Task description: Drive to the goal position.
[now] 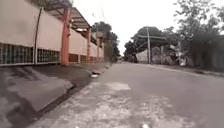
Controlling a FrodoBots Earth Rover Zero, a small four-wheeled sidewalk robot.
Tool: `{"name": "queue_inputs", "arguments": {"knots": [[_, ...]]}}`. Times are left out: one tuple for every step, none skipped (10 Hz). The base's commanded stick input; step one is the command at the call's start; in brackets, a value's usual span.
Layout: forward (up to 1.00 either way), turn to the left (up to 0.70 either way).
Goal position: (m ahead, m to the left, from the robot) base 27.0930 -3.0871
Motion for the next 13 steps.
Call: {"name": "queue_inputs", "arguments": {"knots": [[1.0, -0.07], [1.0, -0.07], [1.0, -0.07], [1.0, -0.06], [1.0, -0.06], [1.0, -0.06], [1.0, -0.05], [1.0, -0.05], [1.0, -0.05], [1.0, -0.05], [1.0, -0.05], [1.0, -0.05], [1.0, -0.05]]}}
